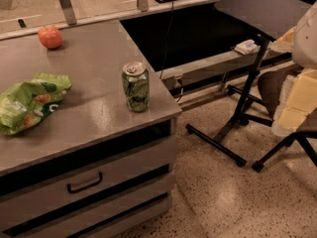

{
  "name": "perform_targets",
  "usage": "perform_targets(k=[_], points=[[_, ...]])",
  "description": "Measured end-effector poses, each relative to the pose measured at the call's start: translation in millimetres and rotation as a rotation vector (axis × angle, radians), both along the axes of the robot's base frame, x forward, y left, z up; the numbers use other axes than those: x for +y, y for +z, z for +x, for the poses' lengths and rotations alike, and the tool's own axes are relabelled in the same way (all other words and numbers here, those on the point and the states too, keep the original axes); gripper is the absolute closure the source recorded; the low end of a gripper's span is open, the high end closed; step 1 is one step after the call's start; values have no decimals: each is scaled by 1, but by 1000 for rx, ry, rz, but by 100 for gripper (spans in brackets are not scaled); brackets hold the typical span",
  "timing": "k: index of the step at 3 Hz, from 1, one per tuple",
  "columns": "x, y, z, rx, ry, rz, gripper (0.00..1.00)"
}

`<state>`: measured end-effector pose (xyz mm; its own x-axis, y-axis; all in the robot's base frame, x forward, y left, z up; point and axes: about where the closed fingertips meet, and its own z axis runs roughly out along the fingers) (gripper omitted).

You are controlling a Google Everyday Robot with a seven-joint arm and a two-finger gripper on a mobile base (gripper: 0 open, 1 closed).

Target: Knock green can over

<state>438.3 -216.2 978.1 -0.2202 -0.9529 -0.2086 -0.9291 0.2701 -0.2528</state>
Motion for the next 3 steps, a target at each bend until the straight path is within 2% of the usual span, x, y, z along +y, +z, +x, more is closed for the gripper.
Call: perform_targets(k=[1, 2, 3], points=[[0, 0, 0, 0, 0, 0, 0], [20, 2, 25, -40, 44, 43, 0], [87, 2, 85, -128, 170, 224, 0]])
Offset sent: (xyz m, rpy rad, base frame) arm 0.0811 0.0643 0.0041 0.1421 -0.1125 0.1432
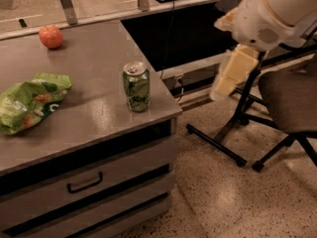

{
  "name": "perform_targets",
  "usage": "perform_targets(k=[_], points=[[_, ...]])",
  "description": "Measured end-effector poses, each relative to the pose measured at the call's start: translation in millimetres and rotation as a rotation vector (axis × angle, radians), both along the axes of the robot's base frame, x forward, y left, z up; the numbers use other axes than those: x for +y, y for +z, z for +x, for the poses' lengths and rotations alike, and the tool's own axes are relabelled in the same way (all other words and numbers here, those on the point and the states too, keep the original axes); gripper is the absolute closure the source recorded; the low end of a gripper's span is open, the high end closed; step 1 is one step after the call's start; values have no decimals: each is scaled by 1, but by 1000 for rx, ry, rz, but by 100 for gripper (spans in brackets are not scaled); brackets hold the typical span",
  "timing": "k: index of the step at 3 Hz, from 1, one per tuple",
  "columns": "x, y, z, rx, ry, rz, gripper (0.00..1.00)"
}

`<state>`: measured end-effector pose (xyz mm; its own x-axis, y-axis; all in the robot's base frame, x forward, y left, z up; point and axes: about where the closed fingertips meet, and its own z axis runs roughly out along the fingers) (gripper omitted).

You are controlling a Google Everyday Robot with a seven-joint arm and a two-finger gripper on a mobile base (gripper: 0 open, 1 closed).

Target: Knock green can over

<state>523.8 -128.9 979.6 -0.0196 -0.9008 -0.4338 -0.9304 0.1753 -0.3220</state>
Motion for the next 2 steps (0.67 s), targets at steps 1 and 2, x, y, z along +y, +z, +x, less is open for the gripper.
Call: perform_targets(k=[1, 2], points=[[60, -10, 35, -20, 79, 163, 0], [111, -32, 55, 13, 132, 265, 0]])
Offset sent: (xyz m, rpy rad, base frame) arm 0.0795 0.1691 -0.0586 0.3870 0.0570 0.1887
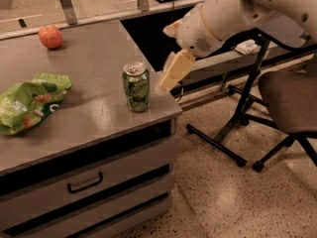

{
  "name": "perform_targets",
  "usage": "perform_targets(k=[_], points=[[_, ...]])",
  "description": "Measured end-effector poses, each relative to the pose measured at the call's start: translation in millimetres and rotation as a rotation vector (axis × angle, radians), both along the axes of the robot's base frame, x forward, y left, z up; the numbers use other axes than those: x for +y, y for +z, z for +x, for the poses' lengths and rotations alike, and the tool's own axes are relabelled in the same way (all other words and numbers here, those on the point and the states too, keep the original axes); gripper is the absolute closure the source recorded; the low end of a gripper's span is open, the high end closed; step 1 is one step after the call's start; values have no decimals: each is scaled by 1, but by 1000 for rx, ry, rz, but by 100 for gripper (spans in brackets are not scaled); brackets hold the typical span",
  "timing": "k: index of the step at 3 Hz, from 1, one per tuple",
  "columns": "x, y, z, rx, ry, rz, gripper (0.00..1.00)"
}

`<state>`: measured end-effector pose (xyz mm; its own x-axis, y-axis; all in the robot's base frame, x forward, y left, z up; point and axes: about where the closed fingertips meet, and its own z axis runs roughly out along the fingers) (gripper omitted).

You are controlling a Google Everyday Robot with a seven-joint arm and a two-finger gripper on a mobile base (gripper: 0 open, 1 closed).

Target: Knock green can over

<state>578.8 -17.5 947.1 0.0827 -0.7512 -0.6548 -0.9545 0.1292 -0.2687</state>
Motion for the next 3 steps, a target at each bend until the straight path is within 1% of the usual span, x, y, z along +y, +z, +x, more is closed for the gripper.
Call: perform_targets(k=[1, 2, 3], points=[[38, -23, 6, 59, 44, 67, 0], [59, -40, 1, 108, 76, 101, 0], [68, -47, -4, 134, 100, 121, 19]])
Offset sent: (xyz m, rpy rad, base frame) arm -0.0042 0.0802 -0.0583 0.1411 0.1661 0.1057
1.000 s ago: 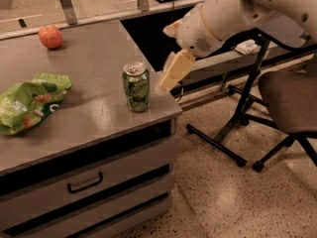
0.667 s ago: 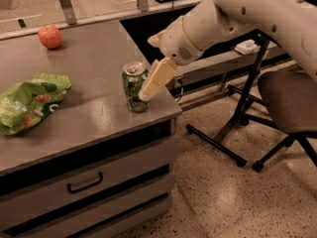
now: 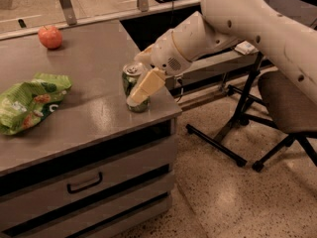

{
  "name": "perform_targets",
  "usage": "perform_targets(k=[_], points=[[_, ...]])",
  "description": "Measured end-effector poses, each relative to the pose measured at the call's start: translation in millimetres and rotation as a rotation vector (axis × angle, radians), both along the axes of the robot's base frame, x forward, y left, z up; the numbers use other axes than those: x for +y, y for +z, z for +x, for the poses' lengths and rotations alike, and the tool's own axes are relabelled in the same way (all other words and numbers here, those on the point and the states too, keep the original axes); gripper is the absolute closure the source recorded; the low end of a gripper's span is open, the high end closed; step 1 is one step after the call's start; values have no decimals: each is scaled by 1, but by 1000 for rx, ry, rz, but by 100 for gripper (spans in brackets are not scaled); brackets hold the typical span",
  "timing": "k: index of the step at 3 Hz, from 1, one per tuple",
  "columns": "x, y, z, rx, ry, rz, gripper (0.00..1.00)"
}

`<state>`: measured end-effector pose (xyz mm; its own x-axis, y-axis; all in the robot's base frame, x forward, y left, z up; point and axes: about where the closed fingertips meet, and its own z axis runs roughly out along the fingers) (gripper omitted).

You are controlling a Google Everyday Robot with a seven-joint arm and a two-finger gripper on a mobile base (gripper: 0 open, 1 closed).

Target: Knock green can over

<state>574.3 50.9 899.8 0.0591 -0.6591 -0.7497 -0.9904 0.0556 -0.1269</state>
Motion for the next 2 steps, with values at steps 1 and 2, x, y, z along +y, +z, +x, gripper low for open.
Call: perform_targets(k=[1, 2], points=[[3, -1, -1, 8, 12, 12, 41], [1, 12, 7, -4, 5, -14, 65]])
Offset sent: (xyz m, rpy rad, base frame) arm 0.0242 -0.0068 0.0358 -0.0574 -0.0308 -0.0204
